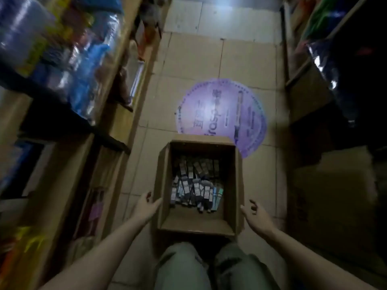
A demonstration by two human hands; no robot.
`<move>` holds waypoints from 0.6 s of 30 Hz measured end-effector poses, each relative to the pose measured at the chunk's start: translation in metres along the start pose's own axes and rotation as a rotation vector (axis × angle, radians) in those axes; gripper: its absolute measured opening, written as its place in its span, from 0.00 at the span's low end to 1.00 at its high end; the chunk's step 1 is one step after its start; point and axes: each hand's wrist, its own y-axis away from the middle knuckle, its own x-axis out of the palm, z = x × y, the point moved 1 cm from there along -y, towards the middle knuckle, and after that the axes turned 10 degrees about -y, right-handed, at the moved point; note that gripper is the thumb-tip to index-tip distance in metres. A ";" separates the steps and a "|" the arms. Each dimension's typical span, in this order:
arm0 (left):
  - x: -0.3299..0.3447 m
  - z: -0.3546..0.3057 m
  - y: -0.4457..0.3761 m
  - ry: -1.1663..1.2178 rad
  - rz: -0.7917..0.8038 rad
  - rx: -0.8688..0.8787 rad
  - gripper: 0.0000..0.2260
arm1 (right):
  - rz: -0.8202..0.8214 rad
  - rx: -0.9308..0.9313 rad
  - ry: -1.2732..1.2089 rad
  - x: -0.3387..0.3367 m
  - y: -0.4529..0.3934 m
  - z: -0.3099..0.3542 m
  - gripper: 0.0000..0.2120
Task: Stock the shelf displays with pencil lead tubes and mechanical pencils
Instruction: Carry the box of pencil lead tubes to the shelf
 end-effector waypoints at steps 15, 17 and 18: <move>0.109 0.060 -0.156 -0.010 -0.164 0.166 0.18 | -0.212 -0.042 0.007 0.066 -0.173 -0.090 0.14; 0.108 0.054 -0.154 -0.009 -0.177 0.169 0.18 | -0.257 -0.027 -0.026 0.069 -0.172 -0.088 0.11; 0.105 0.050 -0.152 -0.016 -0.172 0.169 0.18 | -0.279 -0.027 -0.026 0.068 -0.170 -0.084 0.09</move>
